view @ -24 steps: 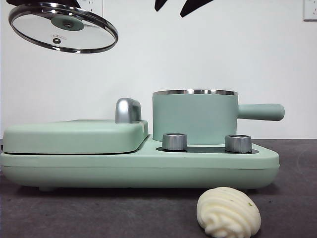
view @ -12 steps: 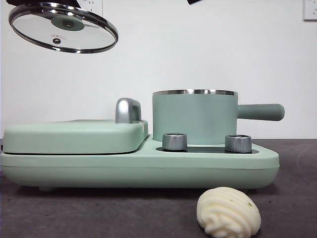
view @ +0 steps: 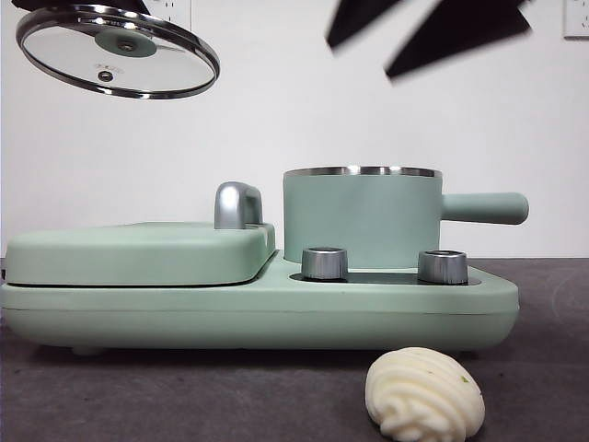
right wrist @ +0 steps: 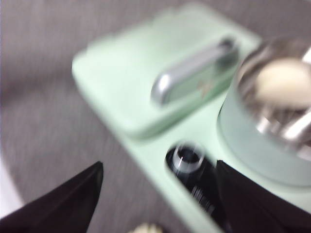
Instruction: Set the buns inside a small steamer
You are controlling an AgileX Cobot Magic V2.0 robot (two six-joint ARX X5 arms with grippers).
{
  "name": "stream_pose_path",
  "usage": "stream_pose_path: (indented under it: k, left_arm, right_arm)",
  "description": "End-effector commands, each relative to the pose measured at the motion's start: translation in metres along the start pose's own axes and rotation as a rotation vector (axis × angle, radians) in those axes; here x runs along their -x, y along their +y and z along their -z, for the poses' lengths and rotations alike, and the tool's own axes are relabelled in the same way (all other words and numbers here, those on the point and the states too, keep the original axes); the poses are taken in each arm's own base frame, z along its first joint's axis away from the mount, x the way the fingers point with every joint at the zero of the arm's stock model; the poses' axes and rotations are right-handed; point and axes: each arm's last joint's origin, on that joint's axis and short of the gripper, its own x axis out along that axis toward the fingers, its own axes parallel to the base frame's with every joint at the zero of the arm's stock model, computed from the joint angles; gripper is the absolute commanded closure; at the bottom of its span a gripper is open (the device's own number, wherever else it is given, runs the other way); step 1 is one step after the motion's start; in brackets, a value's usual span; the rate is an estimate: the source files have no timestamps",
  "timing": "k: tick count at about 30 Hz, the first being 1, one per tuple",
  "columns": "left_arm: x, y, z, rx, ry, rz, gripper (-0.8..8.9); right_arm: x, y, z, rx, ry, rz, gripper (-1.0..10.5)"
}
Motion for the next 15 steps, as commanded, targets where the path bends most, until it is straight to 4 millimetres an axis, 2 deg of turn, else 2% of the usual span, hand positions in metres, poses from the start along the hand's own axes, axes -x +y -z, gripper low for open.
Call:
stream_pose_path:
  k: [1,6,12,15]
  left_arm:
    - [0.002,-0.001,-0.008,-0.011,-0.046,0.003,8.03]
    - [0.002,-0.001,-0.008,-0.011,-0.046,0.003,8.03]
    - [0.002,-0.001,-0.008,-0.008,-0.046,0.003,8.03]
    - [0.002,-0.001,-0.008,-0.008,-0.046,0.003,8.03]
  right_arm:
    - [-0.008,0.007,0.013,-0.011,0.063,-0.011,5.8]
    - [-0.021,0.017,0.041,-0.008,0.149,-0.002,5.8]
    - [-0.033,0.016,0.073,-0.048,0.252,0.019,5.9]
    - [-0.038,0.016,0.082,-0.058,0.291,0.026,5.8]
